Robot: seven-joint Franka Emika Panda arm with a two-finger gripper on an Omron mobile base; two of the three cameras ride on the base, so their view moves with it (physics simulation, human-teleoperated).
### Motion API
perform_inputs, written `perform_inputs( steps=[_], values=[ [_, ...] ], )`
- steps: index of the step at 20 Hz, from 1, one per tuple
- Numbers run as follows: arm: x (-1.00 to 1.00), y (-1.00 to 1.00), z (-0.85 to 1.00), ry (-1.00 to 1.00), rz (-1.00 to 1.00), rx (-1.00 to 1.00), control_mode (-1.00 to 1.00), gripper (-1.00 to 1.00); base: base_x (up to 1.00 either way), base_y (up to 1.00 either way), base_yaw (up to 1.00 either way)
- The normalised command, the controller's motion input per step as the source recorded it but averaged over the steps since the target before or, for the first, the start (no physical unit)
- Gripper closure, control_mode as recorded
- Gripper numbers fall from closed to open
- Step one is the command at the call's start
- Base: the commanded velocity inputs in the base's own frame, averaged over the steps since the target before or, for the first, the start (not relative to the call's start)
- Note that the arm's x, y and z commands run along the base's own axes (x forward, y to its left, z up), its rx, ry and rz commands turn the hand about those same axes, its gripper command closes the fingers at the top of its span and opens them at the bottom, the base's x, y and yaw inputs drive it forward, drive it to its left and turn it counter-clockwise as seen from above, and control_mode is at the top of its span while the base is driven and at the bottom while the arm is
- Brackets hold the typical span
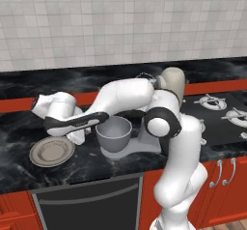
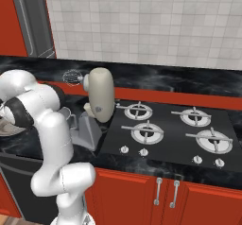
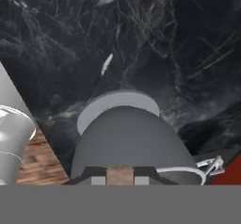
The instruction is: Add butter and sugar cubes to the stand mixer bowl and then turn on the stand mixer to begin making frosting.
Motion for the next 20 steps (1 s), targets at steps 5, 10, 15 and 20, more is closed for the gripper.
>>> perform_inputs(
  steps=[5,10,15,20],
  values=[
    [0.19,-0.54,0.85,0.00,-0.05,0.03,-1.00,1.00,0.00,0.00,0.00],
    [0.18,-0.58,-0.06,0.00,-0.03,0.00,-1.00,1.00,0.00,0.00,0.00],
    [0.04,-0.34,-0.55,0.00,0.00,0.00,-1.00,1.00,0.00,0.00,0.00],
    [0.08,-0.22,-0.48,0.01,0.00,0.07,-1.00,1.00,0.00,0.00,0.00]
  ],
)
